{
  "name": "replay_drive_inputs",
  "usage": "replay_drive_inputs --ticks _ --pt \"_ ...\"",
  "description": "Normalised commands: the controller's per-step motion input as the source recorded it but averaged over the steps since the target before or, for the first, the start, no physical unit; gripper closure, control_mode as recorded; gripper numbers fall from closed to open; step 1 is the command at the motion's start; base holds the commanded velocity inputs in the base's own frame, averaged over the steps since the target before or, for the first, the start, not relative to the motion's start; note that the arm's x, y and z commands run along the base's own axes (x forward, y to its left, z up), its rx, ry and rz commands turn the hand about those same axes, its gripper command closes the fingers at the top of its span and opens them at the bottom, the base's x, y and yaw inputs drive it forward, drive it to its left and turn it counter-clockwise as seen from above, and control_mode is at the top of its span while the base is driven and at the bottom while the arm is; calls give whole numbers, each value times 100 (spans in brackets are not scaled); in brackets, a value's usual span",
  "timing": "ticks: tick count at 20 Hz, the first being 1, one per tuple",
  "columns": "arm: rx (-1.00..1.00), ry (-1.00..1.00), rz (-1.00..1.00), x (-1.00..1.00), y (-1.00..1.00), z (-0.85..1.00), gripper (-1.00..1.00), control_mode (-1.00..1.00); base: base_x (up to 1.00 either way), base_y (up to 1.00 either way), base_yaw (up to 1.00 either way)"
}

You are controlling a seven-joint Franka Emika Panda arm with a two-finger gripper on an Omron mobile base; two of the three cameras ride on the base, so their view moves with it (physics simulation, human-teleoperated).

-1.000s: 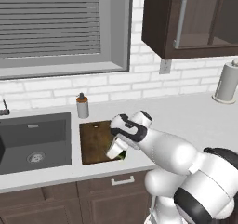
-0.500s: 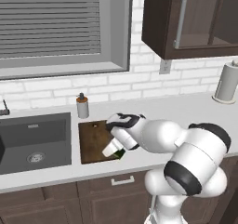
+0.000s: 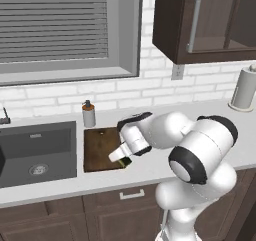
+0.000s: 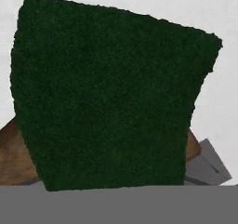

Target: Pick up the sponge from the counter and clean the cutting board by briefly scrubbing or pressing down on the cutting board. Once finished, release the sponge.

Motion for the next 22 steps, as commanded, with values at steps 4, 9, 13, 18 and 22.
replay_drive_inputs --ticks 4,9,13,18,22 --pt "3 0 -20 13 1 0 100 -100 0 0 0" --pt "0 -2 -29 15 19 0 100 -100 0 0 0" --pt "-2 -2 -38 40 16 0 100 -100 0 0 0" --pt "-6 -3 -40 52 9 -6 100 -100 0 0 0" --pt "-5 -20 -33 47 0 -57 100 -100 0 0 0"
